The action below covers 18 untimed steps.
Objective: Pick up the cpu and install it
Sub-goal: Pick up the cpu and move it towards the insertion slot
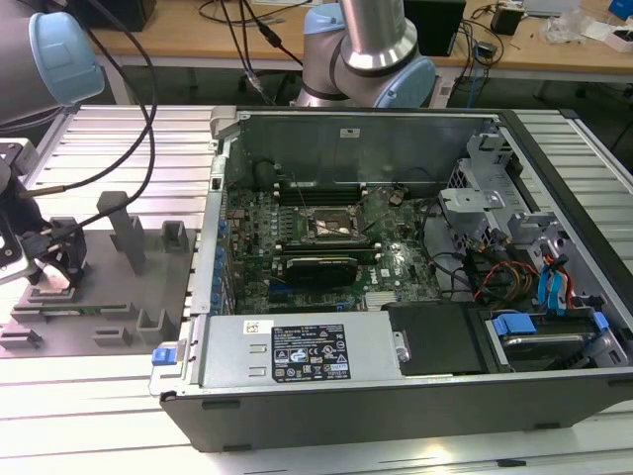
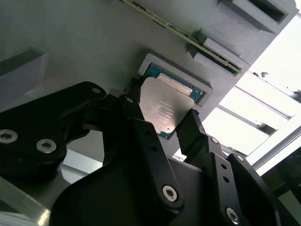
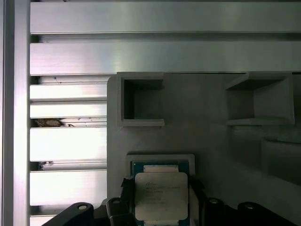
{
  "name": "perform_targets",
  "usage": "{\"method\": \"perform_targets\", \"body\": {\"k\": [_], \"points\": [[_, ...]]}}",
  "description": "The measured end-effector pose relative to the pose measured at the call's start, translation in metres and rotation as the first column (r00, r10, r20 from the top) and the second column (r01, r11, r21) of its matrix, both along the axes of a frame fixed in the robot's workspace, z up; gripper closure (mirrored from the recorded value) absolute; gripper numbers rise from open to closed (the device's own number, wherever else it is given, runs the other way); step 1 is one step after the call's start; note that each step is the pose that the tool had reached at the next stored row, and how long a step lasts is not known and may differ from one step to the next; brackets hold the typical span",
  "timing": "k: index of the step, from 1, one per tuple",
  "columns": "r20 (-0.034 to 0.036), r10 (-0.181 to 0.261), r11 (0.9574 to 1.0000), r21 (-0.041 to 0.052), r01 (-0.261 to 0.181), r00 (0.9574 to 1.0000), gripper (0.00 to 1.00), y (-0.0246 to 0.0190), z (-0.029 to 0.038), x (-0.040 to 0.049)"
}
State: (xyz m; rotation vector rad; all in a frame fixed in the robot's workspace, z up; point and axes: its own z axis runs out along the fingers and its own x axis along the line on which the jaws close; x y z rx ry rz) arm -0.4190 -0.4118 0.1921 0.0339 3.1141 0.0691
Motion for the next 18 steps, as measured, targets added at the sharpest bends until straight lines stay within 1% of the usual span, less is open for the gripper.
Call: {"method": "perform_targets", "body": {"k": [3,10,18], "points": [[0.0000,0.002,1.0000,0.0000,-0.002,1.0000,0.45,0.0000,0.0052,0.0000],[-0.0005,0.007,1.0000,-0.0002,-0.007,1.0000,0.45,0.0000,0.0071,-0.0001],[-0.0001,0.007,1.0000,0.0000,-0.007,1.0000,0.45,0.0000,0.0233,0.0000]]}}
